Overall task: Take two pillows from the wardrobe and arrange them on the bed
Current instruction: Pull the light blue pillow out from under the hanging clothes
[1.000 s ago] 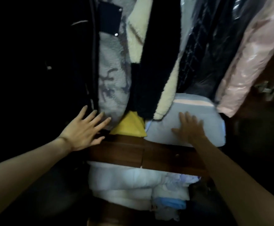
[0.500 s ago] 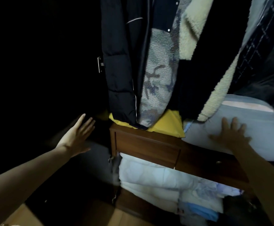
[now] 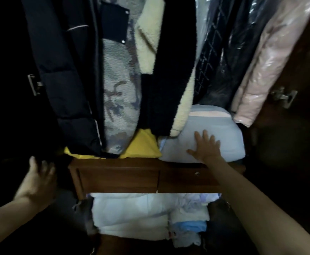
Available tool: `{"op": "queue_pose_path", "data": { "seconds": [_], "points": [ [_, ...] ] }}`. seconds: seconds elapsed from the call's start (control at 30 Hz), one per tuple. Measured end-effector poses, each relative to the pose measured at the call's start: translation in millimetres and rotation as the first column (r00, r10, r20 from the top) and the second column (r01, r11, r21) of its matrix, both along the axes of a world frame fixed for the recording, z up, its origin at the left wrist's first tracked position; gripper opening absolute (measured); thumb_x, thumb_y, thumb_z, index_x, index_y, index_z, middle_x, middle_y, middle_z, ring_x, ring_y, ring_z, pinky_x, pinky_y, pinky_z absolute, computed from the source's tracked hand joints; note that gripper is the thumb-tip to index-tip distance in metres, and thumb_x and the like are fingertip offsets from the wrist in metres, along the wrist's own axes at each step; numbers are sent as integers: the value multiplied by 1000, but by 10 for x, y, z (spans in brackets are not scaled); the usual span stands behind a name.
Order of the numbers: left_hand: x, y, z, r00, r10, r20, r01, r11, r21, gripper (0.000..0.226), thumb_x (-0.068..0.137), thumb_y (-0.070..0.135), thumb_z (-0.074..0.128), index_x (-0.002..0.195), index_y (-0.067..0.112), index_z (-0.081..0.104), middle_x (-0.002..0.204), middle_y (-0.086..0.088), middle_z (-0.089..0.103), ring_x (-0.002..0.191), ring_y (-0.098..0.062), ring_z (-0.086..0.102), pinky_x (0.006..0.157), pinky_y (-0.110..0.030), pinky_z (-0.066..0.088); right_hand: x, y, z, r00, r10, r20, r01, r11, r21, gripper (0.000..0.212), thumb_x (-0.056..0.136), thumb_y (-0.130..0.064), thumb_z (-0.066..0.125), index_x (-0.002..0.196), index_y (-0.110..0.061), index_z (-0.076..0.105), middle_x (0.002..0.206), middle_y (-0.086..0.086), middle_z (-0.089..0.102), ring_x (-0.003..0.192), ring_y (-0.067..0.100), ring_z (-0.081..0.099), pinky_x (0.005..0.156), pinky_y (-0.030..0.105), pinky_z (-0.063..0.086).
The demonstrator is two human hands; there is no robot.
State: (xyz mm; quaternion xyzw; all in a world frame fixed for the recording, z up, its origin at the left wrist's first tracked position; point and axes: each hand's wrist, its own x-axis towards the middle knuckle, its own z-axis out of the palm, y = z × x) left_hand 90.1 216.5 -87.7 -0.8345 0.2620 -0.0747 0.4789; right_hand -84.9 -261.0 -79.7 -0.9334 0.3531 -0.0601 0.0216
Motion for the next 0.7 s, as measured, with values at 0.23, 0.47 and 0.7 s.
{"op": "queue_pose_path", "data": {
  "seconds": [0.23, 0.47, 0.7],
  "points": [
    [-968, -2487, 447, 730, -683, -28, 590, 651, -478, 66, 93, 52, 36, 144, 11, 37, 148, -17, 35, 129, -36, 35, 107, -52, 24, -83, -669, 170, 980, 99, 175, -86, 993, -80, 97, 91, -69, 49, 160, -24, -1, 167, 10, -11, 152, 37, -1, 120, 56, 5],
    [-841, -4636, 1023, 710, -699, 86, 606, 543, -581, 112, 84, 76, 43, 154, -1, 1, 163, -22, 7, 147, -37, 18, 119, -48, 15, -48, -1558, 389, 917, 205, 342, -135, 967, -217, 98, 88, -63, 62, 159, -14, 16, 165, 17, 10, 150, 35, 16, 120, 46, 12],
    [-100, -5188, 556, 765, -544, -344, 118, 643, -757, 158, 41, 103, 46, 153, 15, -22, 165, -8, -15, 151, -33, -9, 120, -45, 7, 202, -1862, -52, 891, 120, 437, -43, 982, -182, 107, 76, -86, 49, 158, -23, 23, 165, 8, 18, 146, 34, 22, 117, 49, 21]
  ]
}}
